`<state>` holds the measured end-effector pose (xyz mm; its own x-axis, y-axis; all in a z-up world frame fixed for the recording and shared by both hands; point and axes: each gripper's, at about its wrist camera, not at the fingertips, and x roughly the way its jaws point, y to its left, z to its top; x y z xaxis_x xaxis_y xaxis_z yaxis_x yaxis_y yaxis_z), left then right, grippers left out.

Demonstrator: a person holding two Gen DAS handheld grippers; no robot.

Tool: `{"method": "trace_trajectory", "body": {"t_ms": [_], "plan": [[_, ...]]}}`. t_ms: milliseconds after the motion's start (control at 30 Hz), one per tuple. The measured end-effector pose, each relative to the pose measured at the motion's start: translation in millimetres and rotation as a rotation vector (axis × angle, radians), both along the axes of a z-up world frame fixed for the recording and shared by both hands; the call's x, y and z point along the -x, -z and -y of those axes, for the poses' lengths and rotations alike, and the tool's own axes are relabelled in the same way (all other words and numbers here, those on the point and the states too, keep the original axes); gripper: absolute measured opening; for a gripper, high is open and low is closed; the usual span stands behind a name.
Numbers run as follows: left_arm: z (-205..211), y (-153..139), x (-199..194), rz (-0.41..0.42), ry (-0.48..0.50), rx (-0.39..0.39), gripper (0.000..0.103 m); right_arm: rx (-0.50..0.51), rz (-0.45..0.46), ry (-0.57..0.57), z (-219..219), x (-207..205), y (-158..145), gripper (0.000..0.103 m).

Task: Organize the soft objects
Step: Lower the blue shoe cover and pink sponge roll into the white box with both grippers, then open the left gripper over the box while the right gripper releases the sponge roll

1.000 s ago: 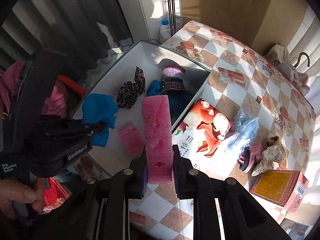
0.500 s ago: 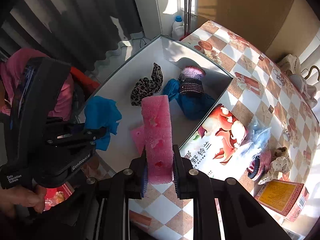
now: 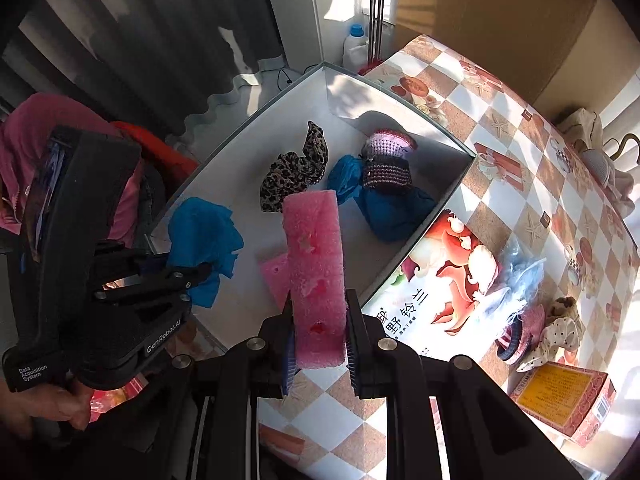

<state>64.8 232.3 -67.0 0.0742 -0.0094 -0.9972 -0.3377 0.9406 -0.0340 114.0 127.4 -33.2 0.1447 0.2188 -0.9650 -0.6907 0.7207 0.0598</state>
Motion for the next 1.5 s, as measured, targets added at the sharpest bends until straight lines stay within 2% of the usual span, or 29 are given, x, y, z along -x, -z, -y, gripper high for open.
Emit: {"method": "trace_trajectory", "body": {"t_ms": [767,1500], "plan": [[-4,16,-18,-0.021,0.060,0.007,0.015,0.018,-0.027,0.075,-10,-29,11,0.022],[-14,24,-29,-0.035,0.069,0.005,0.017,0.033,-0.046,0.067,-32,-49,18,0.022]]}}
